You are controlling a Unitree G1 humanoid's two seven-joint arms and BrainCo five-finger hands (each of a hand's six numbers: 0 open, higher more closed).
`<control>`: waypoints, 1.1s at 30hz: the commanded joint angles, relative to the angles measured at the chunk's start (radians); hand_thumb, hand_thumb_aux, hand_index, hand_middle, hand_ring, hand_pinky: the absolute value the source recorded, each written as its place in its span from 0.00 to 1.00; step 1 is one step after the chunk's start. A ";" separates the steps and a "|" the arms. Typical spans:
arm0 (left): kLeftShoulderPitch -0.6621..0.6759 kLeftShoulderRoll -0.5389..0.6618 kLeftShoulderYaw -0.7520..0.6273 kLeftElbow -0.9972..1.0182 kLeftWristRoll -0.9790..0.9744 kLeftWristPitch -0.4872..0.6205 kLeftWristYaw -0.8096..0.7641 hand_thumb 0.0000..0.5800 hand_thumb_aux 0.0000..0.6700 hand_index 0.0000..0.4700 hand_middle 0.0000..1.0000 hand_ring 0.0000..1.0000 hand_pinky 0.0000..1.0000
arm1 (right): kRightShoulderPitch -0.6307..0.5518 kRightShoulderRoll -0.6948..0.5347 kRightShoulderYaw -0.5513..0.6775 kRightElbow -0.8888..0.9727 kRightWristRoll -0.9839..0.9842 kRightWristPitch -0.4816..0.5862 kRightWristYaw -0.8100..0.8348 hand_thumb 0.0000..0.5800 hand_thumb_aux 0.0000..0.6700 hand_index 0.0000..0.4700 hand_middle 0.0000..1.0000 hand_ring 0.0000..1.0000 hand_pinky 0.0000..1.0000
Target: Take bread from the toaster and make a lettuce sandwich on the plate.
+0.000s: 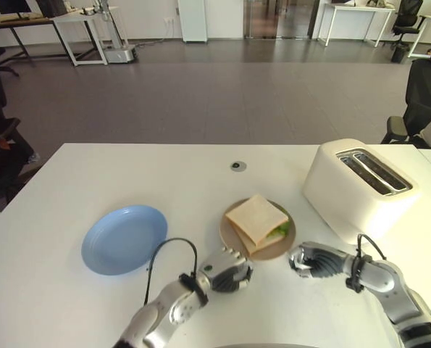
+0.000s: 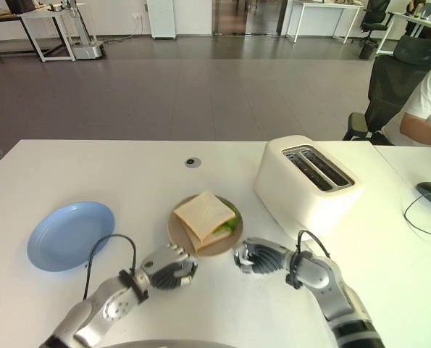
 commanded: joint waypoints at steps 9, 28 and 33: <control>0.059 0.022 0.111 -0.045 -0.165 -0.031 0.112 1.00 1.00 1.00 1.00 1.00 1.00 | -0.030 0.058 0.084 -0.025 0.041 0.073 -0.103 0.82 0.58 0.58 0.99 0.99 0.99; 0.290 -0.102 0.285 -0.223 -1.239 -0.309 -0.151 0.00 0.00 0.00 0.00 0.00 0.00 | -0.052 0.296 -0.119 -0.090 0.787 0.181 0.013 0.00 0.00 0.00 0.00 0.00 0.00; 0.341 -0.136 0.292 -0.290 -1.231 -0.305 -0.184 0.00 0.00 0.00 0.00 0.00 0.00 | -0.035 0.280 -0.162 -0.178 0.908 0.246 0.077 0.00 0.00 0.00 0.00 0.00 0.00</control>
